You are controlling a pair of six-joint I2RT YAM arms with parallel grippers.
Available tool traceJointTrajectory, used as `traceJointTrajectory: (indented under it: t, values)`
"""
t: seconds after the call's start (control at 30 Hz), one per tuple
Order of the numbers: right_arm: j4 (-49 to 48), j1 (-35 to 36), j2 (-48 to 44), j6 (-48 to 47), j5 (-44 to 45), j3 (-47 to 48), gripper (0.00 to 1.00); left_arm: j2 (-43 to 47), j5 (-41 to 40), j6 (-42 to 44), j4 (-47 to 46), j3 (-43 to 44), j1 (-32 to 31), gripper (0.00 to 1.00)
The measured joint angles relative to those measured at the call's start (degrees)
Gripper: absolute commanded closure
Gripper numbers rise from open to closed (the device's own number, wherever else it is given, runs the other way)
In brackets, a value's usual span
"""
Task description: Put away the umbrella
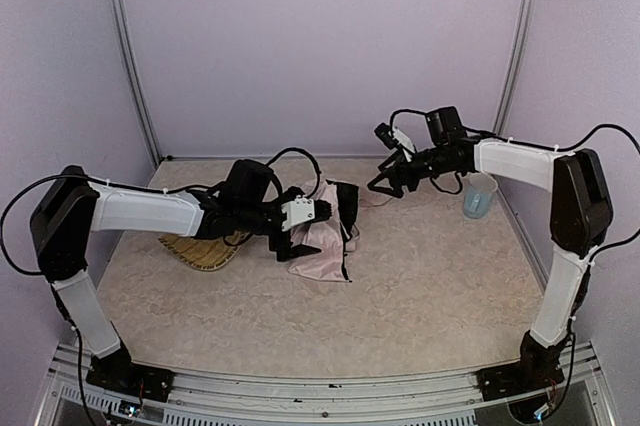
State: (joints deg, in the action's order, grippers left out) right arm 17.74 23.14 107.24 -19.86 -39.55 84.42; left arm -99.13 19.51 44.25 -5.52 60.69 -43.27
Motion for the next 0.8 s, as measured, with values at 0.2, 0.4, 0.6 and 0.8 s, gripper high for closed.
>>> traceJointTrajectory:
  t: [0.2, 0.4, 0.6, 0.8]
  values:
    - [-0.3, -7.1, 6.3, 4.5, 7.4, 4.4, 0.18, -11.3, -2.3, 7.5, 6.8, 11.6, 2.1, 0.01]
    - [1.2, -6.7, 14.1, 1.2, 12.2, 9.6, 0.15, -22.1, -1.8, 11.2, 14.3, 22.9, 4.6, 0.01]
    - [5.5, -6.7, 23.8, -4.3, 13.9, 19.7, 0.15, -28.1, 0.9, 12.1, 21.9, 30.1, 5.3, 0.02]
    - [8.4, -6.4, 28.4, -9.8, 14.0, 23.4, 0.15, -31.5, 1.0, 12.4, 28.9, 36.0, 4.8, 0.13]
